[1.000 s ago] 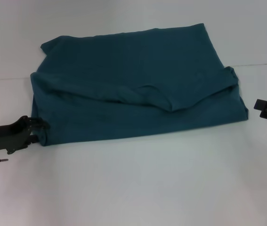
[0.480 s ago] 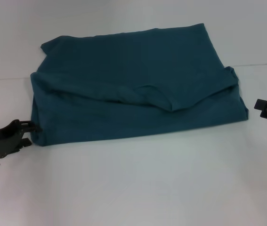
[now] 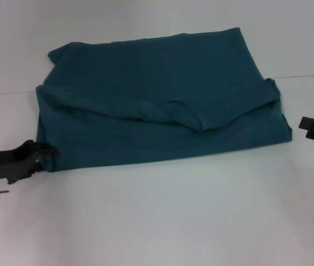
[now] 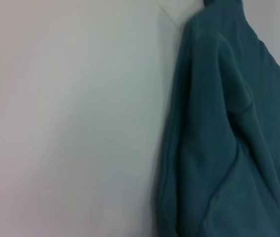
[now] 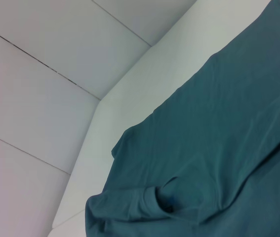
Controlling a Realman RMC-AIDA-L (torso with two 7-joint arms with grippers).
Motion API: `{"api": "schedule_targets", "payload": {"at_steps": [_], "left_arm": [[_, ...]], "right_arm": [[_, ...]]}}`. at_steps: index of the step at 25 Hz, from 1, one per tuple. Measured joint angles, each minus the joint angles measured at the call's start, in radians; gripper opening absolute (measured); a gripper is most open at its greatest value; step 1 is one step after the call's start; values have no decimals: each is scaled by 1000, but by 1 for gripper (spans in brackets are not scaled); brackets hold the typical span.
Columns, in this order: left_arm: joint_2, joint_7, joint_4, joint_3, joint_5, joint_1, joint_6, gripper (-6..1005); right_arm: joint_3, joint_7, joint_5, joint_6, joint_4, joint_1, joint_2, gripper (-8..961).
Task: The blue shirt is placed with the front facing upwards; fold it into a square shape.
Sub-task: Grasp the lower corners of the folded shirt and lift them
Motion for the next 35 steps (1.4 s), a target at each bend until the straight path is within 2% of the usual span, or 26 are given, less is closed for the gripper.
{"api": "schedule_targets", "payload": {"at_steps": [5,17,22,28,35], "left_arm": [[6,-3,-19,26,2,-25,-9,426],[7,-32,6,36,41,-27,-3,383],[8,-48,10,37,70,-29,-4,152],[8,-46,11,31,67,-24,2,-4],[11,-5,33,34,79,-20,34,19]], "right_arm": [[2,0,0,-5,0,0,-2,583],[28,0,0,-16,0,-6,-4,583],[28,0,0,-15,0,-6,-4,583],[29,0,0,-15,0,-6,-4,583],[29,0,-1,-15,0,-7,-4,583]]}}
